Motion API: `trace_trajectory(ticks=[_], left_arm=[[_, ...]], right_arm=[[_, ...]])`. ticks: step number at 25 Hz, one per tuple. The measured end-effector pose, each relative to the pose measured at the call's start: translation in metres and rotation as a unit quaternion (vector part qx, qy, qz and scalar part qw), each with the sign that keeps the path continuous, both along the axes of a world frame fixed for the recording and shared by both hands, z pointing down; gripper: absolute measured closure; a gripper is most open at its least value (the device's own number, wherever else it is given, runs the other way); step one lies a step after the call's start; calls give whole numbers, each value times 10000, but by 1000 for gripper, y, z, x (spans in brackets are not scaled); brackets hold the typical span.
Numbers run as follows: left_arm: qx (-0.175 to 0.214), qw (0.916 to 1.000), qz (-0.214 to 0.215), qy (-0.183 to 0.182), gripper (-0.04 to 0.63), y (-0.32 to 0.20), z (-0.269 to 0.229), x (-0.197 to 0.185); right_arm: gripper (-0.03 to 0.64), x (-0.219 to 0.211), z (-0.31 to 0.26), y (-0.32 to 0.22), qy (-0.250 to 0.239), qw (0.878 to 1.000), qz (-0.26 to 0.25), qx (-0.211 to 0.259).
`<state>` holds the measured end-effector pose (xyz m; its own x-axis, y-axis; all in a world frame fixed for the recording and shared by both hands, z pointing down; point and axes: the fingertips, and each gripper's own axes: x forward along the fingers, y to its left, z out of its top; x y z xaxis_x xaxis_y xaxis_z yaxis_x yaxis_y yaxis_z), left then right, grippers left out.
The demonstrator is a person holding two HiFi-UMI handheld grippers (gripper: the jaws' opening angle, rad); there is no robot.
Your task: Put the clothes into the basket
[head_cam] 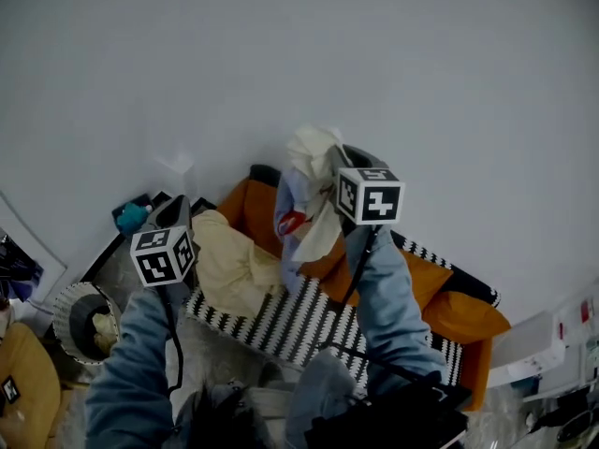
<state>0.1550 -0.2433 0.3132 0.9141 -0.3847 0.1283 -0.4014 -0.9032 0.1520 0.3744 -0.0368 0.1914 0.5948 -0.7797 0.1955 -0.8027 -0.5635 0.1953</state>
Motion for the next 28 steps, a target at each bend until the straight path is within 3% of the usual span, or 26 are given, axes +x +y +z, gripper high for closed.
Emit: trace_trajectory(ticks=[5,13,22,28], left_arm=[[90,9993,-351,-18,594,-14,-11,-57],[196,9925,-1205,25,594,-102,-13,-212],[234,9720,-2340,45,594,-166,-25,-364],[266,9549,-2956,10,594,-175,-22,-414]], right_arm=[[574,-47,-20,-37,90,9989,-452,90],[574,-182,-51,-156,425,9894,-1341,368],[574,-318,-88,-273,391,9614,-2631,707],[574,-361,-74,-325,185,9415,-3287,721]])
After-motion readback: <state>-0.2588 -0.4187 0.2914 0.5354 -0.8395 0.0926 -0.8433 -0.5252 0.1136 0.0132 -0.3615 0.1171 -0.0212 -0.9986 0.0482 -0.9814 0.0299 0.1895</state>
